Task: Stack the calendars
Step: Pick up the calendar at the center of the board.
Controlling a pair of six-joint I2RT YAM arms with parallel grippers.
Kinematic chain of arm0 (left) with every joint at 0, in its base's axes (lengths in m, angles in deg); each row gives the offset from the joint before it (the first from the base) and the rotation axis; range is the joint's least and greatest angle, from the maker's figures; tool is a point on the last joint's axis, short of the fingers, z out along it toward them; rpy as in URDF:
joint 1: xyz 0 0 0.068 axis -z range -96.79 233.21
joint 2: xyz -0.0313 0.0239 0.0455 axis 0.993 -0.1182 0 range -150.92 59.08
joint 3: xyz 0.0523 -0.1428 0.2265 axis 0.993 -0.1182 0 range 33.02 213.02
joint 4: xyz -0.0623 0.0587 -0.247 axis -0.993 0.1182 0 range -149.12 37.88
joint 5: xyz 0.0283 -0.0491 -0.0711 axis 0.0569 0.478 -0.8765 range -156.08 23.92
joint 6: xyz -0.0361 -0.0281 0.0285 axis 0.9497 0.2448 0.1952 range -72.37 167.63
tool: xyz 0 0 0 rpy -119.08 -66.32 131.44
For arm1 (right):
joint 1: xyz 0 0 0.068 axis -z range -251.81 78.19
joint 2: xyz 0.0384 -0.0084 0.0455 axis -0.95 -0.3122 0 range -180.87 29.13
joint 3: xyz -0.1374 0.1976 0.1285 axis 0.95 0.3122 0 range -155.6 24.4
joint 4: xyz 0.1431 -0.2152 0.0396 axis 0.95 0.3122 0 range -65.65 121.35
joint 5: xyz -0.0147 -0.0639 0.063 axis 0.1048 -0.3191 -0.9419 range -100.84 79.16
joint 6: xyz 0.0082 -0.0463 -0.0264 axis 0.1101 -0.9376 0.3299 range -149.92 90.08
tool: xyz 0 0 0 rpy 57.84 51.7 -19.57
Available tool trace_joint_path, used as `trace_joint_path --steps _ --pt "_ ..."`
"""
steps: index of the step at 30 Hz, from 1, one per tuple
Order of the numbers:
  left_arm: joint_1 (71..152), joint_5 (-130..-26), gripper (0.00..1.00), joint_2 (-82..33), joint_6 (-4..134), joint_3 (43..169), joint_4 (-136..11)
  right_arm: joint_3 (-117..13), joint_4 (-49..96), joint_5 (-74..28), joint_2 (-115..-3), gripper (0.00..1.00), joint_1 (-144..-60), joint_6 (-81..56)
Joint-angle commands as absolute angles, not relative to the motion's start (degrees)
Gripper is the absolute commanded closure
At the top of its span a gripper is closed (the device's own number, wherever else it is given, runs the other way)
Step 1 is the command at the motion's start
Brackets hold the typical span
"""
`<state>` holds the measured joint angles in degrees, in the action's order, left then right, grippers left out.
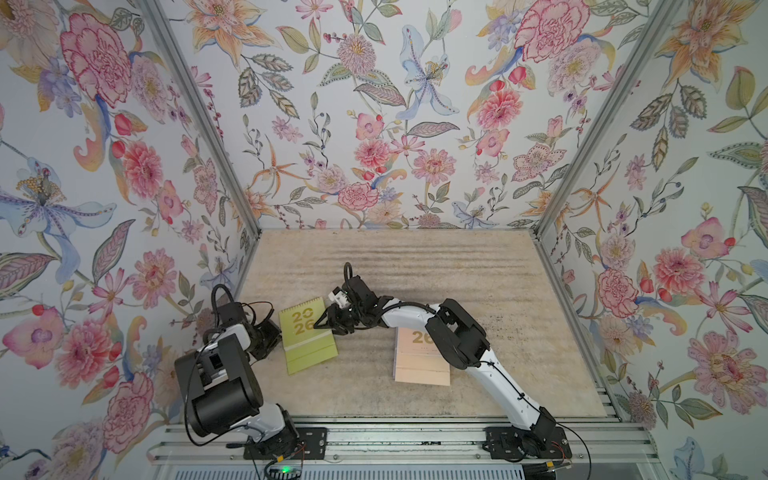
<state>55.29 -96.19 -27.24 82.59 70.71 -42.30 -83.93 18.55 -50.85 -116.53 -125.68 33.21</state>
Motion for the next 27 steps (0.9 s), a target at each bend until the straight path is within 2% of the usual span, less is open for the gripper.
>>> trace_joint_path --steps 1,6,12,18,27 --pt "55.99 -97.63 0.99 -27.63 82.96 71.80 -40.06 -82.49 16.67 -49.30 -112.64 0.65 -125.30 33.64" --pt "56.10 -98.41 1.00 -26.33 82.66 72.60 -39.18 -80.57 15.39 -47.65 -111.37 0.85 -125.51 33.44" --pt "56.07 -99.10 1.00 -23.36 81.69 74.86 -36.85 -75.97 14.18 -45.05 -106.68 0.99 -125.95 32.48" --pt "57.30 -100.97 1.00 -18.30 83.63 77.32 -36.51 -67.87 12.84 -41.94 -98.38 1.00 -125.43 31.56" --pt "69.58 -99.50 1.00 -10.69 96.05 77.35 -47.60 -50.26 11.45 -38.31 -80.62 1.00 -122.47 30.37"
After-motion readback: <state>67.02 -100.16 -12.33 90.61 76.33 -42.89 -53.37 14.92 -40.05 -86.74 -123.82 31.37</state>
